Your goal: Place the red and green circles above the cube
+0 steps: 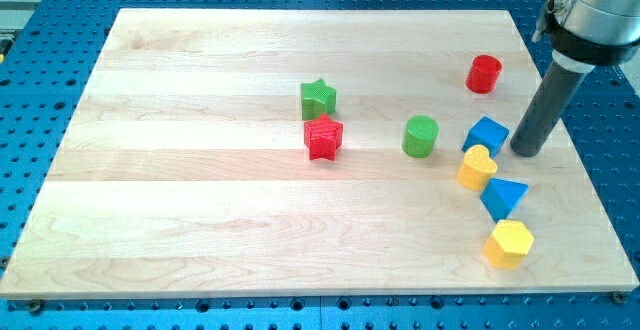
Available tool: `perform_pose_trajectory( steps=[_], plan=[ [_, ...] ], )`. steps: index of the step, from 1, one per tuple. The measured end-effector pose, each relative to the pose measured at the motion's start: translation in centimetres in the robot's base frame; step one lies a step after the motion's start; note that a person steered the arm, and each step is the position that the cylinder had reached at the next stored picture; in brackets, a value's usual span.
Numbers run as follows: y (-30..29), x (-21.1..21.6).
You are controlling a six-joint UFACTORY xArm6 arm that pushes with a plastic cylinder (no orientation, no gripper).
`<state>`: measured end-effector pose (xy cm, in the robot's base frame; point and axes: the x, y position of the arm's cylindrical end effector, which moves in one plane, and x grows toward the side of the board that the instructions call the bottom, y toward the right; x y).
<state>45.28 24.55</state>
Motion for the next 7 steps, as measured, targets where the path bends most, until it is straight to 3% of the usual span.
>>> perform_pose_trajectory(
  steps=[1,3,5,6,7],
  plan=[
    [-0.7,2.4],
    [-2.9,-1.1],
    [9.3,-6.6],
    [6.7,-10.6],
    [2.1,-10.8]
  ],
)
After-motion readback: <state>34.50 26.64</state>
